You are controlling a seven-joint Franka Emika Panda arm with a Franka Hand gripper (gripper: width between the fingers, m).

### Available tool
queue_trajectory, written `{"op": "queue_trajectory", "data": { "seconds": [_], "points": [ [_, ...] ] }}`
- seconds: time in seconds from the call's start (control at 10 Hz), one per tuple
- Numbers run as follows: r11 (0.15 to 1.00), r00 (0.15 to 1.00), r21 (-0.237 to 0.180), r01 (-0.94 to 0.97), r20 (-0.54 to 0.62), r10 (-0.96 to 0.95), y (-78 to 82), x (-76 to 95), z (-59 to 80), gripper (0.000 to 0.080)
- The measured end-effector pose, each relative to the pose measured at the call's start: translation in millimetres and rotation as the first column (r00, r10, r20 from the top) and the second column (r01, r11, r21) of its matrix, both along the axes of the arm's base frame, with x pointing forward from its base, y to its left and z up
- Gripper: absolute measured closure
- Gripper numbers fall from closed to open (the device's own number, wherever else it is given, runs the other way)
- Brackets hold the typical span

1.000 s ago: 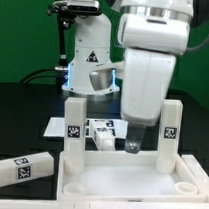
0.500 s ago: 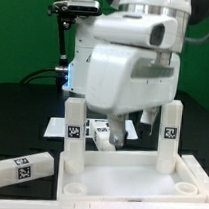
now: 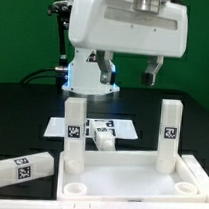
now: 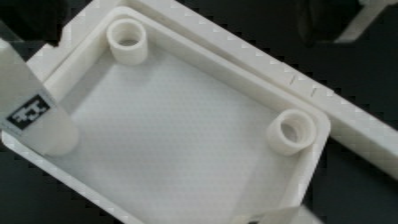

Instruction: Assemble desk

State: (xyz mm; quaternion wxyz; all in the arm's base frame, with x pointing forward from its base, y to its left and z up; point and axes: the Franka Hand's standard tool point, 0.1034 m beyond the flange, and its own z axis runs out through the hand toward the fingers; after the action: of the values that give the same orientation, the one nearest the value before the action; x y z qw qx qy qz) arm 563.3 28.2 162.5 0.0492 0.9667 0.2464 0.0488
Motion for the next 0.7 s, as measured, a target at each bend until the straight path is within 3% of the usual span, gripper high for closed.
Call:
{"op": "queue_trajectory", "data": {
  "seconds": [0.3, 0.4, 0.7],
  "points": [
    [0.994, 0.994, 0.015, 0.112, -0.001, -0.112, -0.8, -4.7, -2.3, 0.0150],
    [0.992, 0.992, 0.018, 0.122, -0.019, -0.121, -3.8, -22.5, -4.5, 0.0150],
    [0.984, 0.982, 0.036, 0.176, -0.074, -0.173, -4.5, -94.4, -30.5, 0.0150]
  ]
}}
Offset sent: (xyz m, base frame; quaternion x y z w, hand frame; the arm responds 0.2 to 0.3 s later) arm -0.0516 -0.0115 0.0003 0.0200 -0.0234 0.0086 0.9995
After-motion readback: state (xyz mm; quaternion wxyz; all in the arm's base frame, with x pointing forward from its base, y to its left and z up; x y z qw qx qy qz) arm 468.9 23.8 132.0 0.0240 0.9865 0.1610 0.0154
